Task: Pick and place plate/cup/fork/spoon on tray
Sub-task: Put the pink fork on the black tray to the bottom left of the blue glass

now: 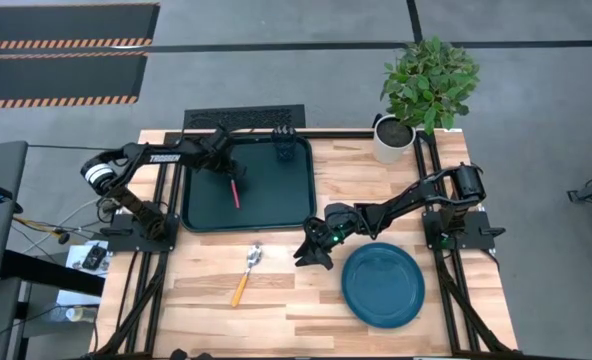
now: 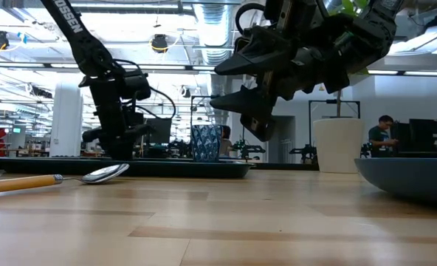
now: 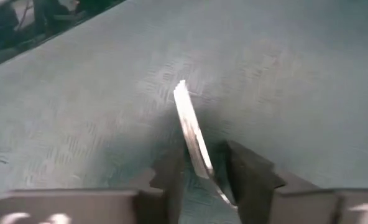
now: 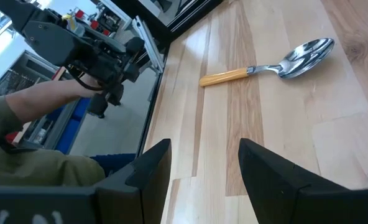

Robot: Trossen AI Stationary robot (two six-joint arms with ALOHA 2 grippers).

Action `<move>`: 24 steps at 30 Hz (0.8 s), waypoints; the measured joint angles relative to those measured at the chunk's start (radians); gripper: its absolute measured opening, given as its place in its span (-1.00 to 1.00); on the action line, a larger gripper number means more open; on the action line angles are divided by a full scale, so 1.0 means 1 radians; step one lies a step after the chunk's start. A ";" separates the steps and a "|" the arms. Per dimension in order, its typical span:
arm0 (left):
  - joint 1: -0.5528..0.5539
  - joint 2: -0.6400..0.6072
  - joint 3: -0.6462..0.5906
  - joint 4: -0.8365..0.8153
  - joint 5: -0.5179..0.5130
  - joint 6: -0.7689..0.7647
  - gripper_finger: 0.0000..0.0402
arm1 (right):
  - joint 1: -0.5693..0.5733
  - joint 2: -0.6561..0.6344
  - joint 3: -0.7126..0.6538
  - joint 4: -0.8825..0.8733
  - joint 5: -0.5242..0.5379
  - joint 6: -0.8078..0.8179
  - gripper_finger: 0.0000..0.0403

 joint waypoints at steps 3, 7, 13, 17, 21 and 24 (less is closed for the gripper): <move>-0.001 0.000 0.000 0.000 0.005 0.008 -0.77 | 0.000 0.000 0.000 -0.015 0.000 0.000 0.05; 0.000 0.000 0.000 -0.001 0.013 0.011 -0.96 | 0.000 0.000 0.000 -0.024 0.001 0.000 0.05; 0.010 0.000 -0.001 0.032 0.140 0.011 -0.99 | 0.000 0.000 0.000 -0.028 0.001 0.000 0.05; 0.032 0.000 -0.028 0.156 0.266 -0.010 -1.00 | 0.001 0.000 0.000 -0.030 0.001 0.000 0.05; 0.097 -0.002 -0.071 0.273 0.406 -0.045 -1.00 | 0.009 0.000 0.000 -0.035 0.001 -0.003 0.05; 0.149 -0.027 -0.142 0.395 0.482 -0.085 -1.00 | 0.014 0.000 0.000 -0.042 0.001 -0.021 0.05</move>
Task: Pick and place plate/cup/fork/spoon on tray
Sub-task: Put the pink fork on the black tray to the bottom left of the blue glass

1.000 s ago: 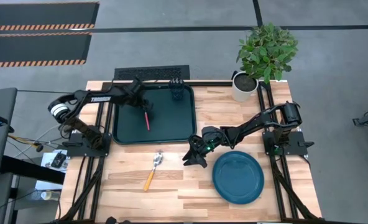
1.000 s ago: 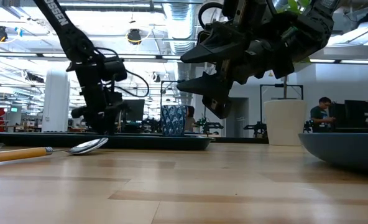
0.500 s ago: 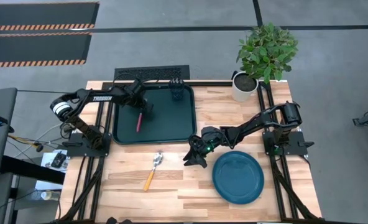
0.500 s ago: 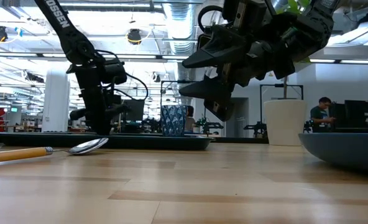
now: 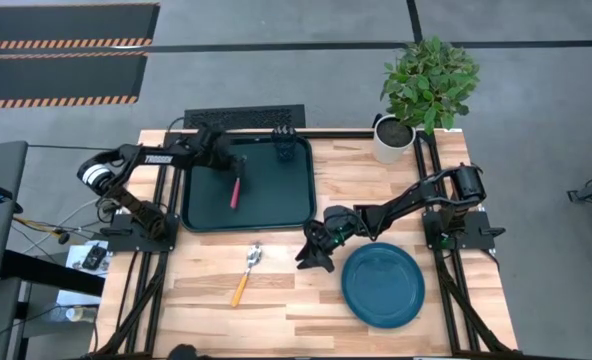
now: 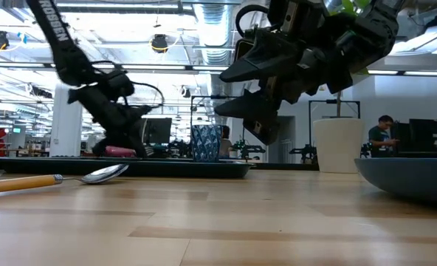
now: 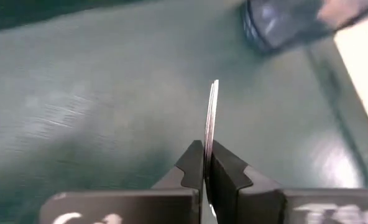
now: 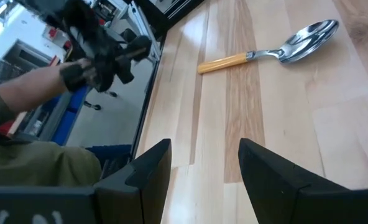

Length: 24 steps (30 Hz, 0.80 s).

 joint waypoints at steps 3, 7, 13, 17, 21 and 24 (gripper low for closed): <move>0.045 -0.046 -0.088 0.129 0.007 -0.028 -1.00 | 0.002 0.000 0.000 0.000 0.002 -0.006 0.05; 0.067 -0.105 -0.164 0.207 0.011 -0.045 -1.00 | 0.001 0.000 0.000 0.000 0.008 -0.021 0.05; 0.025 -0.135 -0.167 0.166 -0.078 -0.003 -0.99 | -0.005 0.000 0.000 0.001 0.009 -0.023 0.05; -0.009 -0.136 -0.167 0.145 -0.134 0.025 -0.95 | -0.001 0.000 0.000 0.002 0.027 -0.014 0.05; -0.042 -0.137 -0.167 0.133 -0.205 0.023 -0.84 | 0.006 0.000 0.000 0.002 0.029 -0.012 0.05; -0.056 -0.137 -0.167 0.122 -0.246 0.024 -0.72 | 0.006 0.000 0.000 0.002 0.029 -0.007 0.05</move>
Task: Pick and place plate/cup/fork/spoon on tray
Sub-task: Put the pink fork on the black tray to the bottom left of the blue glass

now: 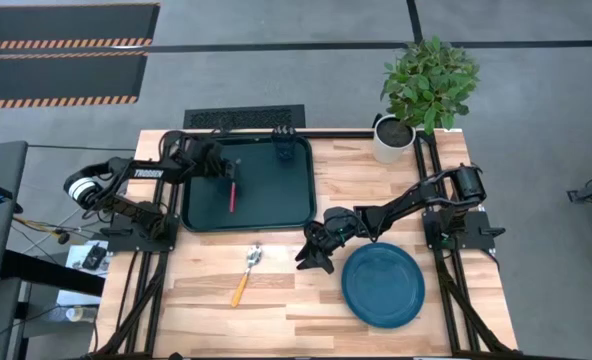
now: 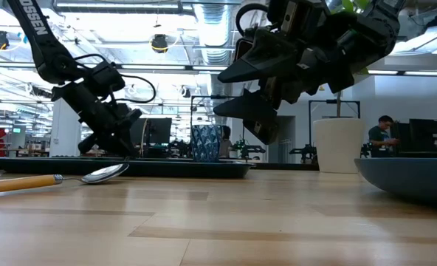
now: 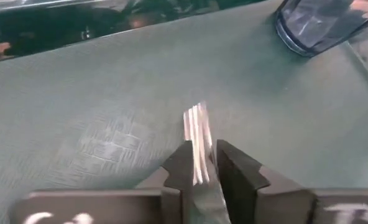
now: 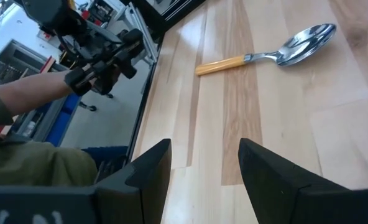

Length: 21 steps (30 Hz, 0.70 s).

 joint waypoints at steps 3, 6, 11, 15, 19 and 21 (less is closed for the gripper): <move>0.000 0.000 0.002 0.000 -0.007 -0.013 -0.61 | 0.000 0.000 0.000 0.000 0.000 0.003 0.05; 0.001 0.000 0.033 -0.045 -0.027 -0.023 -0.53 | -0.001 0.000 0.000 0.000 0.000 0.003 0.05; 0.000 0.000 0.136 -0.271 -0.114 0.023 -0.52 | 0.000 0.000 0.000 0.000 0.000 0.003 0.05; -0.022 0.000 0.244 -0.443 -0.157 0.062 -0.59 | 0.000 0.000 0.000 0.000 0.000 0.002 0.05; -0.083 0.000 0.291 -0.498 -0.232 0.087 -0.63 | -0.001 0.000 0.000 0.000 0.000 0.001 0.05; -0.110 0.000 0.297 -0.497 -0.265 0.098 -0.63 | 0.000 0.000 0.000 0.000 0.000 -0.006 0.05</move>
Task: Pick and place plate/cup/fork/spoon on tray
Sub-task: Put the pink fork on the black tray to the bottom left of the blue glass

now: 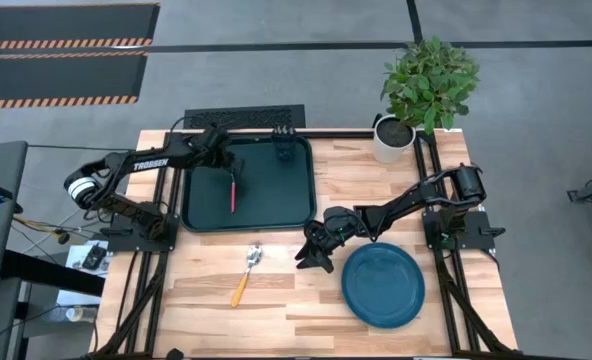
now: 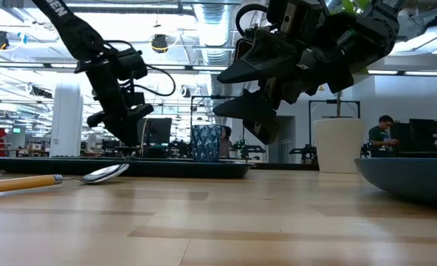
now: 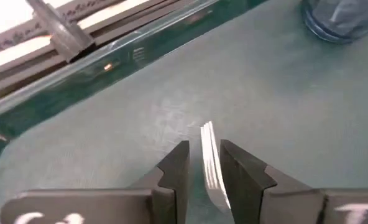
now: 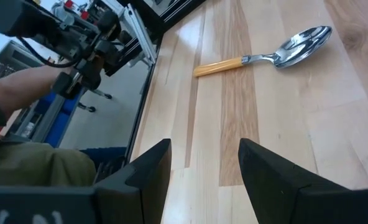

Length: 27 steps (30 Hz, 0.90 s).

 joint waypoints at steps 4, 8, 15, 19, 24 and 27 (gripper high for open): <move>-0.033 0.000 0.000 0.001 -0.049 0.004 -0.63 | 0.000 0.000 0.000 0.000 0.000 -0.008 0.05; -0.034 0.003 0.000 0.002 -0.053 0.002 -0.64 | 0.000 0.000 0.000 0.000 0.000 -0.011 0.05; -0.031 0.096 0.000 0.014 -0.014 -0.004 -0.64 | 0.000 0.000 0.000 0.001 0.000 -0.011 0.05; -0.031 0.124 0.000 0.023 -0.028 -0.016 -0.64 | 0.000 0.000 0.000 0.000 0.000 -0.010 0.05; -0.031 0.131 0.000 0.011 -0.068 -0.017 -0.68 | 0.000 0.000 0.000 0.000 0.000 -0.010 0.05; -0.031 0.131 0.000 0.003 -0.077 -0.018 -0.82 | 0.000 0.000 0.000 0.000 0.000 -0.011 0.05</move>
